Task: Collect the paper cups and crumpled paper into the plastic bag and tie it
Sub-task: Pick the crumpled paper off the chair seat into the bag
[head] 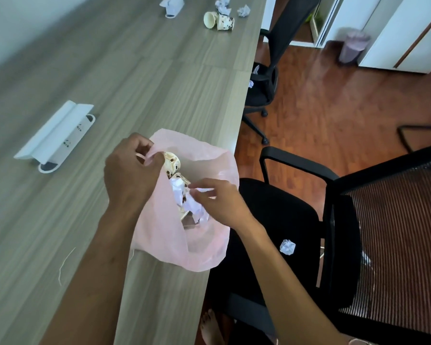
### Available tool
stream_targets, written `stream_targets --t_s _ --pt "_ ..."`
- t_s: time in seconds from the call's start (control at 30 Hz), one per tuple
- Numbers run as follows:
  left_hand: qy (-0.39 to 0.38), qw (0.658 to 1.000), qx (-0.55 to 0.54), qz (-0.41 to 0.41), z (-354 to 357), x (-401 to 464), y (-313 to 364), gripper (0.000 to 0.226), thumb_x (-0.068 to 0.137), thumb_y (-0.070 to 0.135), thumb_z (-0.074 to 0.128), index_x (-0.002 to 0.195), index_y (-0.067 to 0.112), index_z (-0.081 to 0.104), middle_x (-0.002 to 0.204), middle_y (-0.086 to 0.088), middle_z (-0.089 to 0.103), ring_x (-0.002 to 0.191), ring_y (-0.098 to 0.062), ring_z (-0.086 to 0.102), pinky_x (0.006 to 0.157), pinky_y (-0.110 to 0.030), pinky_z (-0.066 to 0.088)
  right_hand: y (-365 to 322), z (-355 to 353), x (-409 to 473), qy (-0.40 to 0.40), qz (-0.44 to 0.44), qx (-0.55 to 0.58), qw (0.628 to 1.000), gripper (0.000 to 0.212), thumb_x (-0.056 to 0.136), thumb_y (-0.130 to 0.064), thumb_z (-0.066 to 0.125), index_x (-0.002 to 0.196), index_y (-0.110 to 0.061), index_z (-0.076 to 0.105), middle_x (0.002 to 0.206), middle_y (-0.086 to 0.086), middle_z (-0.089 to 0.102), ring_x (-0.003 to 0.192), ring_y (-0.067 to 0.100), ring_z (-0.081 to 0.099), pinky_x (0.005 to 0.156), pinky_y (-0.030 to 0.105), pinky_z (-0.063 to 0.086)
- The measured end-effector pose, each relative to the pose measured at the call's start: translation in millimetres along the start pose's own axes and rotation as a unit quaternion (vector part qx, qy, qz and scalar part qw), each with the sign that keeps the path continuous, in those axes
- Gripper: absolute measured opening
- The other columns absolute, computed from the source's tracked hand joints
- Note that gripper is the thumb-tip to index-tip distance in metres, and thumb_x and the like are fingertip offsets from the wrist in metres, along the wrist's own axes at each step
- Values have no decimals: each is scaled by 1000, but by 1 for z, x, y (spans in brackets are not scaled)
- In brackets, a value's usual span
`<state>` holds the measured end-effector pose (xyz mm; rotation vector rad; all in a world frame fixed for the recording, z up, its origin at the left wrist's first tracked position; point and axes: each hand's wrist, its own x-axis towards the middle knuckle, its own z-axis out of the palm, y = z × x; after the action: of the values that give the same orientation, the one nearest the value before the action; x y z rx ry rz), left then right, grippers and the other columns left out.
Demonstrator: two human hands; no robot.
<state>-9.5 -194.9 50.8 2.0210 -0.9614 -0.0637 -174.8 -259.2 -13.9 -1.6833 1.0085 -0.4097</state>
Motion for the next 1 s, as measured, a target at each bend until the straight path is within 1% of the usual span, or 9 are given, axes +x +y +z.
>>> stream_targets --t_s 0.07,0.13,0.33,0.43,0.53,0.6,0.7,0.9,1.0 --pt "-17 1000 -15 9 7 0 6 8 78 18 69 81 17 62 77 4 65 70 -19 60 70 -34 49 14 -12 -6 79 0 -4 997 14 90 -28 65 98 -25 75 97 -15 73 77 -3 65 65 5 44" --pt "-28 999 -26 20 18 -2 14 7 78 16 68 81 16 61 75 3 65 69 -19 60 68 -34 49 30 -24 -12 144 5 -8 989 12 90 -25 64 92 -23 76 89 -15 73 70 -2 62 64 6 43" --pt "-44 998 -22 39 51 -4 36 6 78 17 66 82 16 62 74 3 64 71 -21 60 64 -28 44 81 -56 -23 294 80 10 952 10 90 -28 61 86 -27 70 84 -14 67 74 2 61 68 12 48" --pt "-44 998 -17 39 63 -2 42 7 78 19 66 84 15 63 75 5 63 72 -21 60 65 -25 41 129 -65 -24 341 149 8 928 7 90 -30 59 89 -27 65 88 -10 65 78 5 61 76 25 52" --pt "-38 999 -15 36 76 -2 46 8 78 19 65 84 15 62 72 5 61 71 -22 59 64 -26 42 198 -63 -20 293 249 -41 922 22 89 -33 61 108 -21 62 110 2 62 97 19 62 88 39 52" --pt "-37 999 -13 32 86 -4 47 8 78 19 64 84 15 62 70 7 60 69 -22 59 64 -28 44 239 -57 -19 232 315 -72 918 35 89 -34 61 120 -19 57 122 11 56 103 27 61 90 41 52" --pt "-42 998 -13 36 100 -7 43 8 77 19 65 85 16 62 68 10 59 68 -18 58 67 -30 48 281 -48 -22 171 381 -101 903 47 88 -37 59 132 -22 49 134 11 46 114 31 55 94 46 50" --pt "-52 997 -28 45 122 -15 39 9 78 18 66 87 17 63 70 16 59 64 -1 55 66 -23 44 335 -49 -22 137 432 -175 874 63 89 -34 61 146 -33 34 158 6 15 140 40 22 108 61 31" --pt "-56 997 -32 50 130 -18 35 9 79 18 67 87 16 63 72 16 61 67 -2 56 68 -22 46 358 -52 -10 120 452 -151 871 66 91 -31 61 148 -35 30 160 8 8 140 40 23 108 59 32"
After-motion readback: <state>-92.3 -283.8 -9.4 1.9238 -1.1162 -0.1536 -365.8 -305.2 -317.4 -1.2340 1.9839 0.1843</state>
